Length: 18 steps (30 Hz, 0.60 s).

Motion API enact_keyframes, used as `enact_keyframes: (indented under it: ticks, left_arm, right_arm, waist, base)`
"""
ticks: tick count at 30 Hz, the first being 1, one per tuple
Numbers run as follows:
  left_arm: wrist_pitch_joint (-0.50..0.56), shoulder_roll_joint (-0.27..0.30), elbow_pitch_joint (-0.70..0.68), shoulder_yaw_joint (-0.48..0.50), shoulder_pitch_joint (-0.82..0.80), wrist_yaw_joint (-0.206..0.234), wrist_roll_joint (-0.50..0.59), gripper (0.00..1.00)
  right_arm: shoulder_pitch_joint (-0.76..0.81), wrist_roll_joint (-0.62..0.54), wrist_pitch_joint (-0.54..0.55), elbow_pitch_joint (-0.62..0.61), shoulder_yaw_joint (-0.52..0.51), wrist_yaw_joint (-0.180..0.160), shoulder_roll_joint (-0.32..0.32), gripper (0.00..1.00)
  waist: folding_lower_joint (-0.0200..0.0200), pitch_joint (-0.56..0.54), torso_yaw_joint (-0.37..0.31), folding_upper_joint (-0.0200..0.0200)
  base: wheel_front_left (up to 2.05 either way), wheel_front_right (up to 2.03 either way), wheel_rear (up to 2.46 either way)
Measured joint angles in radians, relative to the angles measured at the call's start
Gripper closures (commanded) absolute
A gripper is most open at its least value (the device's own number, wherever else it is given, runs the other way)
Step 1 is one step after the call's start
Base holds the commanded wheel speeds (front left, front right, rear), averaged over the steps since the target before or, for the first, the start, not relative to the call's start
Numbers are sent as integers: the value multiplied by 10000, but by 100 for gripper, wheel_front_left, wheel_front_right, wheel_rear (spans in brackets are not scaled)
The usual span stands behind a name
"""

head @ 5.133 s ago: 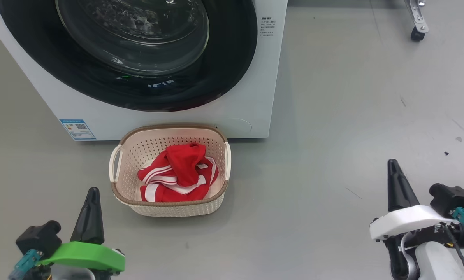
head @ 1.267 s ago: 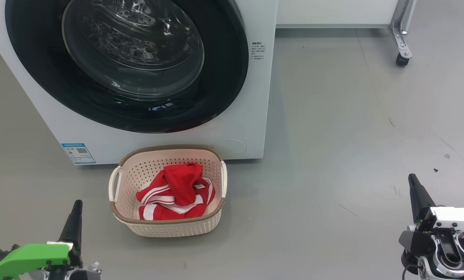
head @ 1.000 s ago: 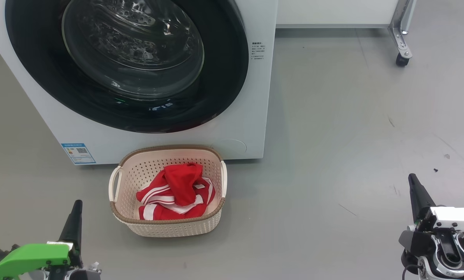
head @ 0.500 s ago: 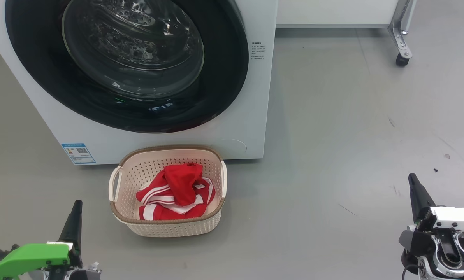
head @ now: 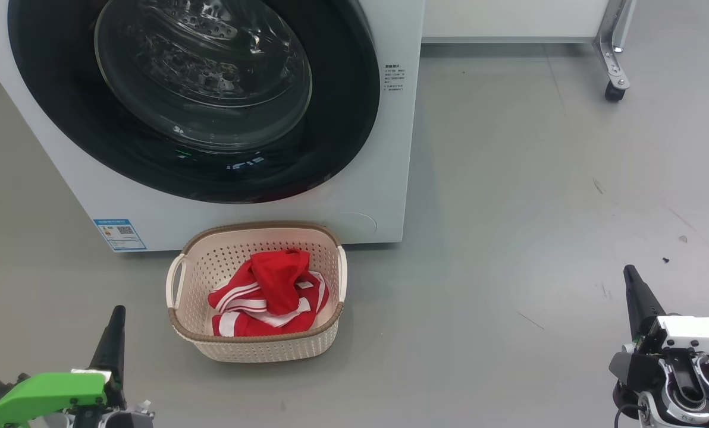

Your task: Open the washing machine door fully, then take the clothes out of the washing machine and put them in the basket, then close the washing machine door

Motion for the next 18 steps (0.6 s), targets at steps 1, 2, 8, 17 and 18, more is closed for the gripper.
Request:
enact_keyframes:
  ticks: [1, 2, 8, 17, 18]
  left_arm:
    - [0, 0, 0, 0, -1, 0, 0, 100]
    - [0, 0, 0, 2, -1, 0, 0, 100]
    - [2, -2, 0, 4, -1, 0, 0, 100]
    - [2, -2, 0, 8, -1, 0, 0, 100]
    - [2, -2, 0, 8, -1, 0, 0, 100]
  right_arm:
    - [0, 0, 0, 0, 0, 0, 0, 100]
    - [0, 0, 0, 0, 0, 0, 0, 100]
    - [0, 0, 0, -2, 0, 0, 0, 100]
    - [1, 2, 0, -4, 2, 0, 0, 100]
    - [1, 2, 0, -4, 2, 0, 0, 100]
  waist:
    - [0, 0, 0, 0]
    - [0, 0, 0, 0]
    - [0, 0, 0, 0]
    - [0, 0, 0, 0]
    - [0, 0, 0, 0]
  base:
    - [0, 0, 0]
    - [0, 0, 0]
    - [0, 0, 0]
    - [0, 0, 0]
    - [0, 0, 0]
